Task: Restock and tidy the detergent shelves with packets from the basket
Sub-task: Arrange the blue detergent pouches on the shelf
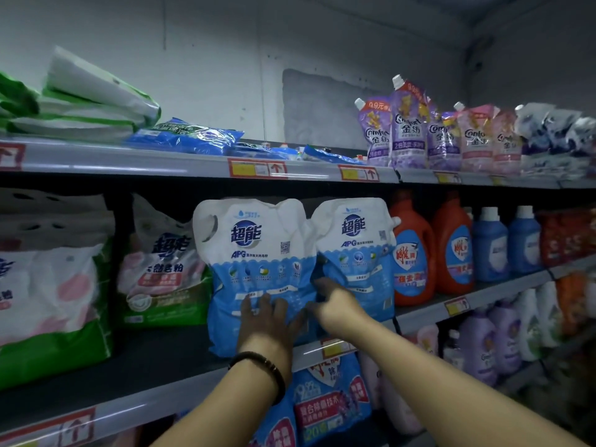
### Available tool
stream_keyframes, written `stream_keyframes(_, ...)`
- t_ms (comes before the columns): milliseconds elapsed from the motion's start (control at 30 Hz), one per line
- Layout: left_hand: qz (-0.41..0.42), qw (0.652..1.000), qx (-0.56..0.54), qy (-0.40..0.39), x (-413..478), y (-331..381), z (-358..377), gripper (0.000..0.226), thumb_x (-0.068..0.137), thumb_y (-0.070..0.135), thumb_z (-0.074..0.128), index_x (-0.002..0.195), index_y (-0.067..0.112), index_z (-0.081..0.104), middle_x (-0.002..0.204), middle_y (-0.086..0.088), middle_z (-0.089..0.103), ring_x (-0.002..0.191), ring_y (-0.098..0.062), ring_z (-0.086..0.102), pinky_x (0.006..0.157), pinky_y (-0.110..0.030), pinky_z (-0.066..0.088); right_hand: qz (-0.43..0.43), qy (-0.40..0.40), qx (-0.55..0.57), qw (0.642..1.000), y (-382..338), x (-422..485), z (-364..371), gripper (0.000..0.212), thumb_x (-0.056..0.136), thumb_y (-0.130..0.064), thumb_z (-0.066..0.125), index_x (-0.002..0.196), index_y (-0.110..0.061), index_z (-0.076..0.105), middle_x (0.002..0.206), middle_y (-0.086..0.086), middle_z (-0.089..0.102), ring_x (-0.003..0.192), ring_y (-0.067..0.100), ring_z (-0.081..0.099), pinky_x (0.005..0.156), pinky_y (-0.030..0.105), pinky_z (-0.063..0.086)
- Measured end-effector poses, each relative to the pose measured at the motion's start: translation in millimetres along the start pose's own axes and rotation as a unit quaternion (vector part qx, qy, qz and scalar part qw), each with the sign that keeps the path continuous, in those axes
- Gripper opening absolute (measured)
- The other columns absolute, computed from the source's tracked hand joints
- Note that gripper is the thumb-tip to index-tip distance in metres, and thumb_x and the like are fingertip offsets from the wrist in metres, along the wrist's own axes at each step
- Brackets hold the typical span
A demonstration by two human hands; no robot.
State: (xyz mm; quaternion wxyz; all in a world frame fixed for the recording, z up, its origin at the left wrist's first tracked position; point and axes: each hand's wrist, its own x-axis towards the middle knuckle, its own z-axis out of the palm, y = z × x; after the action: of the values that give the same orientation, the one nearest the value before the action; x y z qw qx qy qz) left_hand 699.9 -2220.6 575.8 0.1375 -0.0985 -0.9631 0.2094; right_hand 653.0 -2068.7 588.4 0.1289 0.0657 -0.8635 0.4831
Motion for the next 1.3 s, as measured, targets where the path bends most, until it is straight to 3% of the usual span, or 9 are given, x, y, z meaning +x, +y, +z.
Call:
stream_keyframes(67,-0.011,1.000,0.003,0.002,2.6,-5.4,5.7,0.100,0.096,0.053,0.061,0.162,0.043,-0.014,0.169,-0.014,0.003,0.157,-0.043,0.002,0.121,-0.072,0.005,-0.024,0.060,-0.127,0.990,-8.3,0.7,-11.6,0.043,0.099,-0.030,0.066,0.139,-0.019,0.057,0.131,0.009,0.066,0.118,0.032,0.065,0.096,0.041,0.057)
stream_keyframes(233,-0.012,0.998,-0.033,0.051,13.1,-18.0,10.4,0.082,0.101,0.031,0.059,0.158,0.050,0.003,0.167,-0.013,0.005,0.152,-0.043,0.008,0.115,-0.071,0.026,-0.046,0.168,-0.339,0.924,-32.8,14.3,-37.3,0.039,0.099,-0.041,0.064,0.122,-0.011,0.056,0.120,0.013,0.067,0.107,0.038,0.068,0.077,0.040,0.052)
stream_keyframes(333,-0.020,0.996,-0.060,0.065,26.1,-13.6,2.6,0.081,0.098,0.022,0.065,0.153,0.049,0.012,0.162,-0.012,0.012,0.146,-0.040,0.014,0.106,-0.075,0.037,-0.026,0.203,-0.387,0.899,-43.0,29.2,-39.4,0.048,0.100,-0.053,0.056,0.125,-0.011,0.056,0.121,0.014,0.067,0.110,0.039,0.068,0.076,0.040,0.047)
stream_keyframes(433,-0.014,0.996,-0.070,0.059,34.9,-9.6,0.4,0.081,0.100,0.020,0.064,0.155,0.050,0.013,0.162,-0.008,0.010,0.148,-0.040,0.012,0.104,-0.079,0.036,-0.004,0.206,-0.404,0.891,-53.7,47.5,-35.7,0.056,0.100,-0.064,0.044,0.121,-0.014,0.061,0.120,0.012,0.069,0.110,0.038,0.069,0.076,0.040,0.046)
stream_keyframes(733,0.026,0.995,-0.035,0.093,40.1,-1.4,14.8,0.066,0.102,0.018,0.060,0.146,0.041,0.016,0.150,-0.014,0.028,0.137,-0.042,0.034,0.090,-0.093,0.023,-0.019,0.147,-0.494,0.857,-69.4,76.3,-28.8,0.032,0.103,-0.028,0.048,0.125,-0.015,0.066,0.130,0.011,0.069,0.116,0.034,0.069,0.081,0.039,0.048)
stream_keyframes(867,0.046,0.995,-0.028,0.083,35.0,-5.3,8.9,0.069,0.101,0.011,0.059,0.149,0.040,0.019,0.151,-0.014,0.026,0.141,-0.041,0.031,0.092,-0.091,0.027,0.002,0.155,-0.471,0.868,-67.5,66.2,-43.5,0.033,0.102,-0.022,0.050,0.125,-0.010,0.070,0.128,0.013,0.070,0.115,0.037,0.068,0.074,0.040,0.047)
stream_keyframes(967,0.065,0.996,-0.006,0.068,27.5,-9.9,1.8,0.075,0.098,0.006,0.061,0.151,0.036,0.018,0.151,-0.015,0.026,0.139,-0.040,0.032,0.093,-0.090,0.031,-0.005,0.226,-0.354,0.907,-61.2,49.4,-79.3,0.029,0.101,-0.020,0.048,0.103,-0.006,0.073,0.113,0.018,0.073,0.104,0.041,0.069,0.073,0.038,0.046)
stream_keyframes(1067,0.063,0.996,0.023,0.052,24.7,-11.4,-1.1,0.081,0.096,0.005,0.064,0.154,0.034,0.016,0.155,-0.015,0.024,0.141,-0.041,0.029,0.093,-0.089,0.035,-0.018,0.283,-0.262,0.923,-55.3,35.3,-122.2,0.039,0.103,-0.025,0.041,0.072,-0.009,0.058,0.100,0.024,0.073,0.090,0.041,0.066,0.069,0.038,0.041)
stream_keyframes(1300,0.042,0.998,0.043,0.017,17.5,-11.7,-8.3,0.098,0.093,0.009,0.071,0.161,0.034,0.005,0.165,-0.013,0.014,0.148,-0.039,0.019,0.096,-0.085,0.039,-0.051,0.285,-0.213,0.933,-80.7,-12.6,-197.2,0.056,0.107,-0.031,0.047,0.053,-0.012,0.047,0.062,0.009,0.055,0.071,0.036,0.054,0.055,0.037,0.029)
